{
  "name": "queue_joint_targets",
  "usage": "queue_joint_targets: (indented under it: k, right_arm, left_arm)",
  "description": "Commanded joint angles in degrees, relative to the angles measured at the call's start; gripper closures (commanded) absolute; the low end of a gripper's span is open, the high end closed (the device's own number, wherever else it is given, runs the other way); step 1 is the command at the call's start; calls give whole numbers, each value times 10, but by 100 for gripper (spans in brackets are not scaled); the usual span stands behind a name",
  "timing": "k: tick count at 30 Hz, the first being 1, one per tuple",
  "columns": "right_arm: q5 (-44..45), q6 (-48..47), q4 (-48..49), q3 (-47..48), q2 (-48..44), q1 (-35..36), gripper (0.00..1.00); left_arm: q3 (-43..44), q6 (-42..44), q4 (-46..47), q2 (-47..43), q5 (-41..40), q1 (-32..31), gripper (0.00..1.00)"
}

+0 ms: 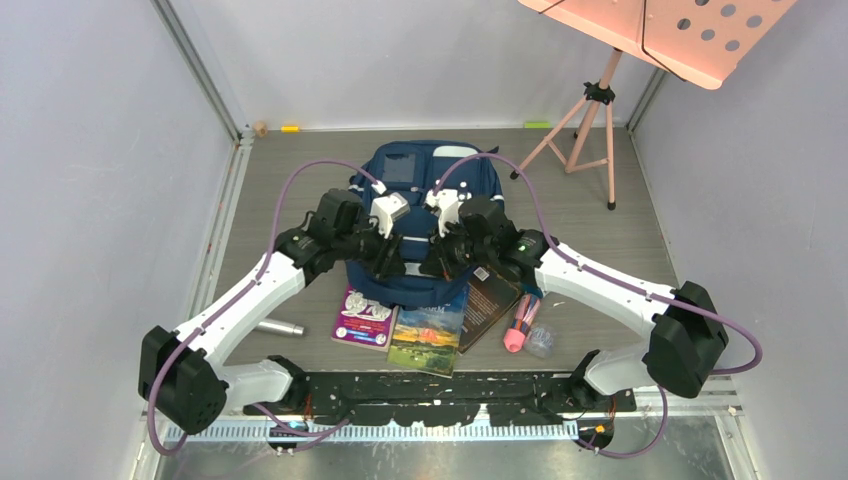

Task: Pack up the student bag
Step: Unzip the student bag at the center of the board.

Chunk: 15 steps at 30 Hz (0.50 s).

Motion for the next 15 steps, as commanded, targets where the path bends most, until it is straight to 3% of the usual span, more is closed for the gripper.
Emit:
queue_joint_targets:
  k: [1, 5, 8, 13, 15]
  right_arm:
    - [-22, 3, 35, 23, -35, 0, 96]
    - [-18, 2, 29, 22, -34, -1, 96]
    - [-6, 1, 27, 21, -40, 0, 90]
    - [2, 2, 29, 23, -42, 0, 59]
    - [2, 2, 29, 28, -35, 0, 53]
  left_arm:
    - [21, 2, 23, -4, 4, -1, 66]
    - [22, 0, 25, -9, -2, -1, 99]
    - [21, -2, 29, -22, -6, -1, 100]
    - [2, -20, 59, -60, -4, -1, 100]
    - [-1, -21, 62, -67, -3, -1, 100]
